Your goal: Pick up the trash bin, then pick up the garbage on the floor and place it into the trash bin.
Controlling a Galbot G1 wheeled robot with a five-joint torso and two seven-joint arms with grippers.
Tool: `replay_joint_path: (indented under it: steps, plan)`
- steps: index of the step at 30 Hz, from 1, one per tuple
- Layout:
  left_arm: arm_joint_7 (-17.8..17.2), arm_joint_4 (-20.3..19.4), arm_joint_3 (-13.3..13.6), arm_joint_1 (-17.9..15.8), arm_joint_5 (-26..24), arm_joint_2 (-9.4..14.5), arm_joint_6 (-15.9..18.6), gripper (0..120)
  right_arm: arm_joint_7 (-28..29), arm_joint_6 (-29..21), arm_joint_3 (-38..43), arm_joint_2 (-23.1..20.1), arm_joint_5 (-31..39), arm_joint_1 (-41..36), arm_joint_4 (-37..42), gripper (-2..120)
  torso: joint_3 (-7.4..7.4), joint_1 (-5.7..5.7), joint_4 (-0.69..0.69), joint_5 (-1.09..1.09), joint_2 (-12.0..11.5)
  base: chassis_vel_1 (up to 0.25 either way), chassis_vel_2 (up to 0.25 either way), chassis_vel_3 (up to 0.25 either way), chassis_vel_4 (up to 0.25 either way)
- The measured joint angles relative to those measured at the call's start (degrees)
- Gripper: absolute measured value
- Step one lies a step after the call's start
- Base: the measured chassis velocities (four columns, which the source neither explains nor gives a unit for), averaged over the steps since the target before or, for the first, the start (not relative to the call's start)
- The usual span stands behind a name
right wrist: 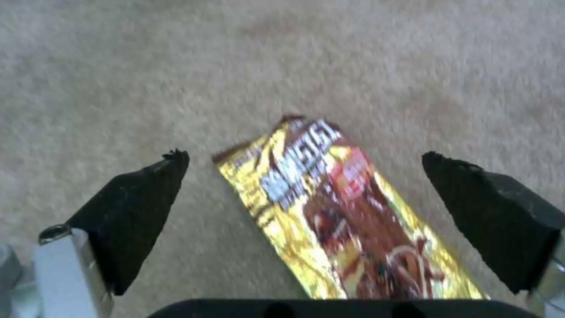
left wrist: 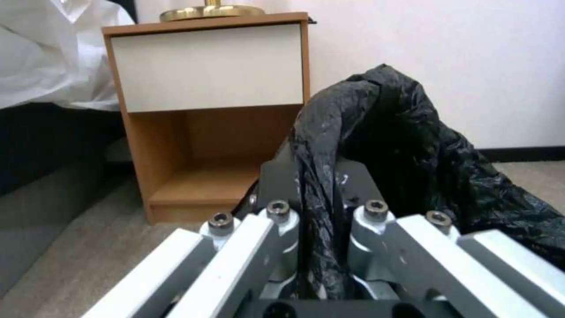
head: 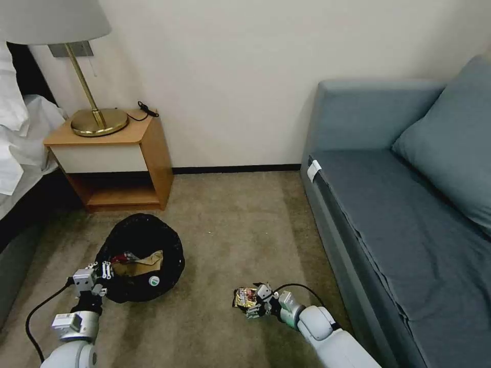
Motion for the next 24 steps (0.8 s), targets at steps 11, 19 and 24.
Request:
replay_joint_path:
  steps: [11, 19, 24]
  plan:
    - [0.13, 0.00, 0.05, 0.63, -0.02, -0.33, -0.66, 5, 0.08, 0.44, 1.95, 0.36, -1.70, 0.50, -3.16, 100, 0.00, 0.00, 0.00, 0.01, 0.00, 0.000, 0.000, 0.000, 0.000]
    - [0.18, -0.20, 0.06, 0.77, -0.02, -0.67, -0.89, 5, 0.16, 0.45, 2.48, 0.21, -2.22, 0.56, -4.07, 100, 0.00, 0.00, 0.00, 0.01, 0.00, 0.000, 0.000, 0.000, 0.000]
    - [0.19, -0.22, -0.17, 0.69, -0.28, -0.60, -0.90, 5, 0.22, 0.40, 3.04, 0.43, -2.83, 1.00, -5.45, 100, 0.00, 0.00, 0.00, 0.01, 0.00, 0.000, 0.000, 0.000, 0.000]
